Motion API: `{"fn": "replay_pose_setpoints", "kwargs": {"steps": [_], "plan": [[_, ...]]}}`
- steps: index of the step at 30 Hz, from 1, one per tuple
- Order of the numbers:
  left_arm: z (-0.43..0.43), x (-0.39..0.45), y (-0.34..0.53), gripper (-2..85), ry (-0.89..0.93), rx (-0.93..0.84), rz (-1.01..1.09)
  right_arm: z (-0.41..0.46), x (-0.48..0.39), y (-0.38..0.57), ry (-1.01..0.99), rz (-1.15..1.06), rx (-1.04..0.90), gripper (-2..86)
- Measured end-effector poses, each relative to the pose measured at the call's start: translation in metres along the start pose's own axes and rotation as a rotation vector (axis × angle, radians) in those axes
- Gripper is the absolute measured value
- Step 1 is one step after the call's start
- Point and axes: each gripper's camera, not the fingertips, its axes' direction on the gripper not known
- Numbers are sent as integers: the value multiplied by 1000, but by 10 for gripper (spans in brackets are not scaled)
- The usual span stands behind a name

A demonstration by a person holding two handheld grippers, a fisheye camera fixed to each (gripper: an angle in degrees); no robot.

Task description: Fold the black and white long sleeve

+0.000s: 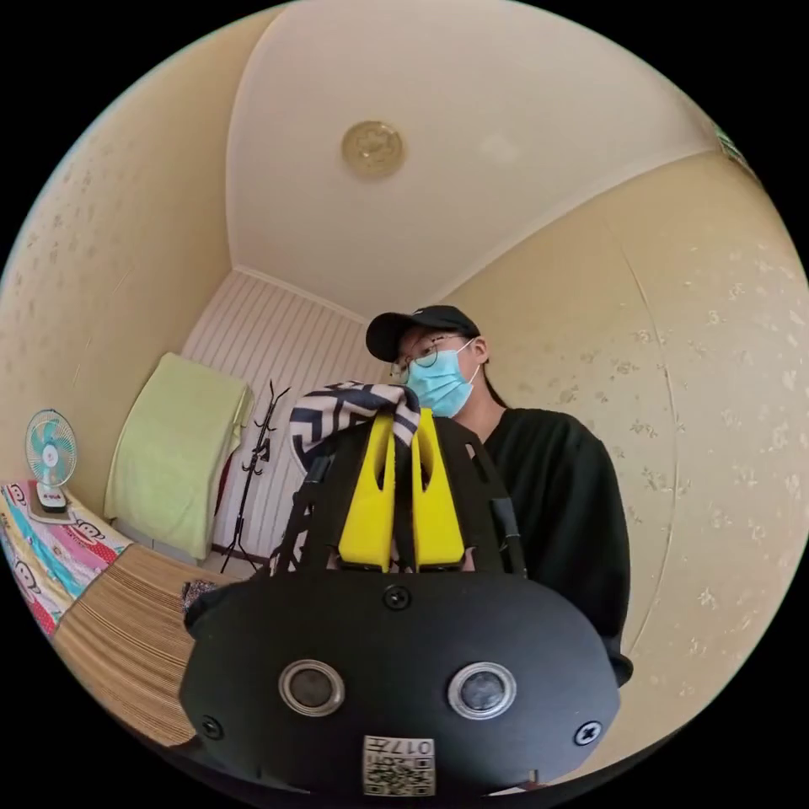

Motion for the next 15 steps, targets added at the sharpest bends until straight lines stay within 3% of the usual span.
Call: {"fn": "replay_pose_setpoints", "kwargs": {"steps": [2, 9, 12, 15], "plan": [[-7, 7, -3, 2, 35, -8, -20, 7, 12, -13, -31, 13, 1, 37], [27, 10, -7, 0, 136, -166, -159, 94, 89, -24, -424, 202, -130, 107], [48, 8, -4, 1, 168, -210, -191, 141, 115, -7, -593, 331, -159, 107], [61, 10, 2, 3, 146, -245, -214, 161, 107, -1, -621, 281, -170, 68]]}}
